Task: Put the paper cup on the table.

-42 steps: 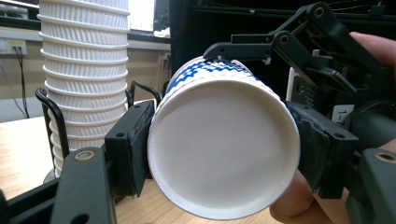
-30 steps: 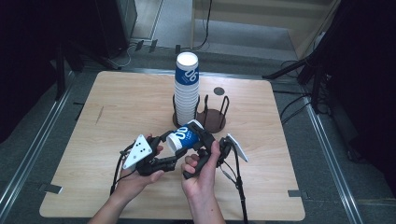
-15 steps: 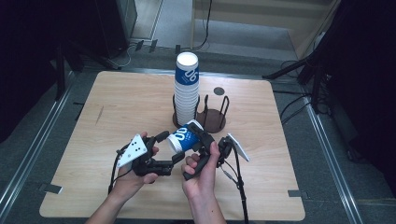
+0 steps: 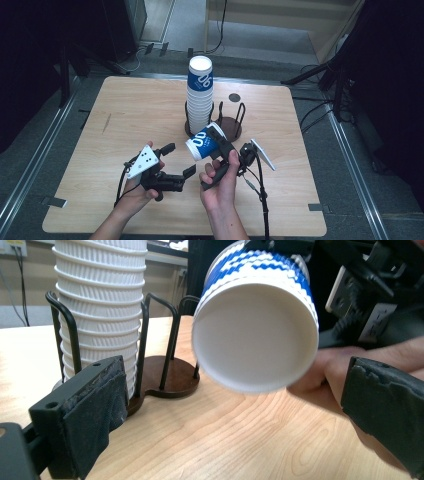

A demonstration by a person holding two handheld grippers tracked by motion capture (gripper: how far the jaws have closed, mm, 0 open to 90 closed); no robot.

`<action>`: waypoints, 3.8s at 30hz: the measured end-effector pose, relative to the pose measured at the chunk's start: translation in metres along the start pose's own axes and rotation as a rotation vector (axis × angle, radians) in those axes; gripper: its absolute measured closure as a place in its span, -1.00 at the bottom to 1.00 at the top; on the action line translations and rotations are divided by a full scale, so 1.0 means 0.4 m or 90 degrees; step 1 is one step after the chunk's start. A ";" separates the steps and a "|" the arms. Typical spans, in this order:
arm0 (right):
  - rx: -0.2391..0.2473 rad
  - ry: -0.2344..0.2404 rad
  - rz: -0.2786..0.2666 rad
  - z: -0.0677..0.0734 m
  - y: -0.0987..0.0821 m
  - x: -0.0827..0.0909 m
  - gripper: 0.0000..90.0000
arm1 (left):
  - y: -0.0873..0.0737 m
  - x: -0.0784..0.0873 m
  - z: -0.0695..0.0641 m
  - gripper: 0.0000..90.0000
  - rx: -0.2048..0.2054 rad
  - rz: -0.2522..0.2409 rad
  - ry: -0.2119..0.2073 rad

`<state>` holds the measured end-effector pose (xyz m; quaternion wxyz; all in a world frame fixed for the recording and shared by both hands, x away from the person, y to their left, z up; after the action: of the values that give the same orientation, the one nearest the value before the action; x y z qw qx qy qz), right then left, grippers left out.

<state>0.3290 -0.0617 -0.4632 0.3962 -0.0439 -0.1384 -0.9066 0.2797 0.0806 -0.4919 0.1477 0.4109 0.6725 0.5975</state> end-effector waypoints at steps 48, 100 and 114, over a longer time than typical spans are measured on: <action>0.473 -0.243 -0.124 -0.105 0.119 0.133 -0.57 | -0.065 0.055 0.164 -1.00 0.051 0.036 0.111; 0.676 -0.378 -0.220 -0.214 0.318 0.192 -0.57 | -0.121 0.173 0.341 -1.00 0.094 0.066 0.272; 0.716 -0.429 -0.238 -0.260 0.407 0.111 -0.57 | -0.148 0.178 0.375 -1.00 0.121 0.083 0.289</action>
<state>0.4206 -0.2281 -0.5192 0.1310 -0.0866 -0.7096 -0.6868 0.3168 0.2377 -0.5623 -0.0854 0.3206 0.7134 0.6172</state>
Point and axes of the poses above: each handheld gripper's, and its own axes: x roughly backward along the jaws, y roughly out of its top, z roughly to its left, the point moved 7 cm from there along -x, roughly forward along the jaws, and after that the axes turned 10 degrees about z, right-handed, at the moved point
